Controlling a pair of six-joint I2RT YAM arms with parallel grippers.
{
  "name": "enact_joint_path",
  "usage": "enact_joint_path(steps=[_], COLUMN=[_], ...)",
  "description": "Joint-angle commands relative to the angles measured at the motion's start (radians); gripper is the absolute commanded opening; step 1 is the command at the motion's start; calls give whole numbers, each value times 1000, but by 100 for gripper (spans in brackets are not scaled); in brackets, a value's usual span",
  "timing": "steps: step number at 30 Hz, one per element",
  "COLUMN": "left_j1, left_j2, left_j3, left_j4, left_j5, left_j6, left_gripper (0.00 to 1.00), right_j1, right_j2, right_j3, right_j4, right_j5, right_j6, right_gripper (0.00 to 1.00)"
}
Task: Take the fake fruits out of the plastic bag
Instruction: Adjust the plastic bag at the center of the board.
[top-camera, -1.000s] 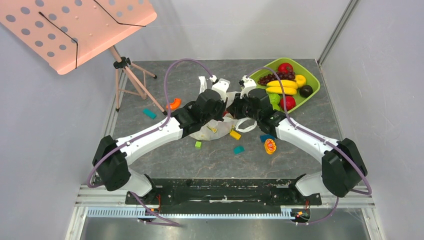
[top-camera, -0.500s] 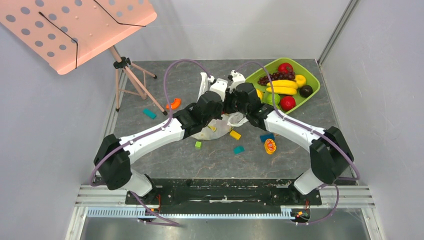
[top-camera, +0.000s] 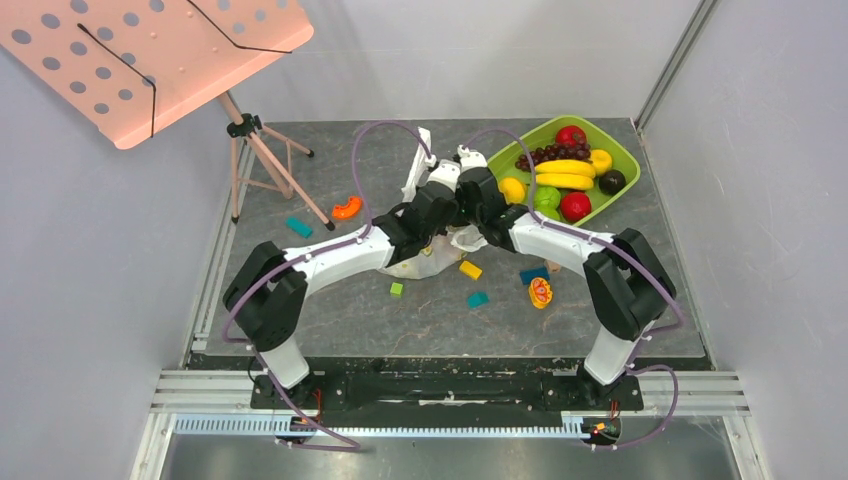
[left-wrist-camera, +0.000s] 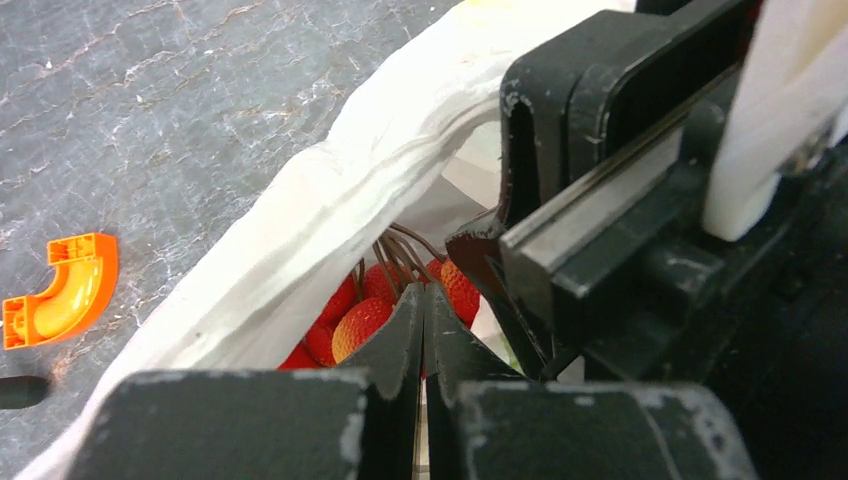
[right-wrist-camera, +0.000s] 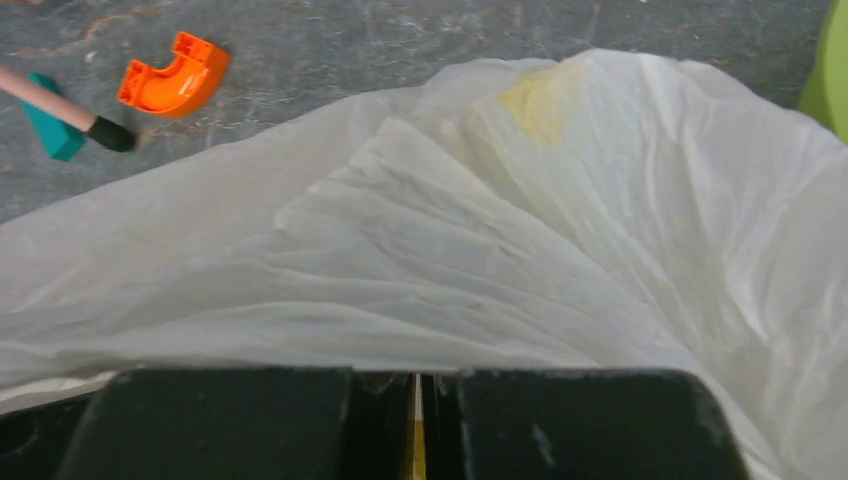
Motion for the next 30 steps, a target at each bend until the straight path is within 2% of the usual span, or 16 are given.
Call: enact_joint_path(steps=[1, 5, 14, 19, 30], left_j1=[48, 85, 167, 172, 172], left_j2=[74, 95, -18, -82, -366], left_j3=[54, 31, -193, -270, -481], left_j4=[58, 52, 93, 90, 70], left_j5=[-63, -60, -64, -89, -104], left_j6=[-5, -43, -148, -171, -228], left_gripper=[2, 2, 2, 2, 2], right_j1=[28, 22, -61, -73, -73], right_j2=[-17, -20, -32, -63, -239], right_j3=[-25, -50, -135, -179, -334], right_j4=[68, 61, 39, 24, -6], right_j5=[-15, 15, 59, 89, 156], right_j6=[-16, -25, -33, -59, -119], right_gripper=[0, 0, 0, 0, 0])
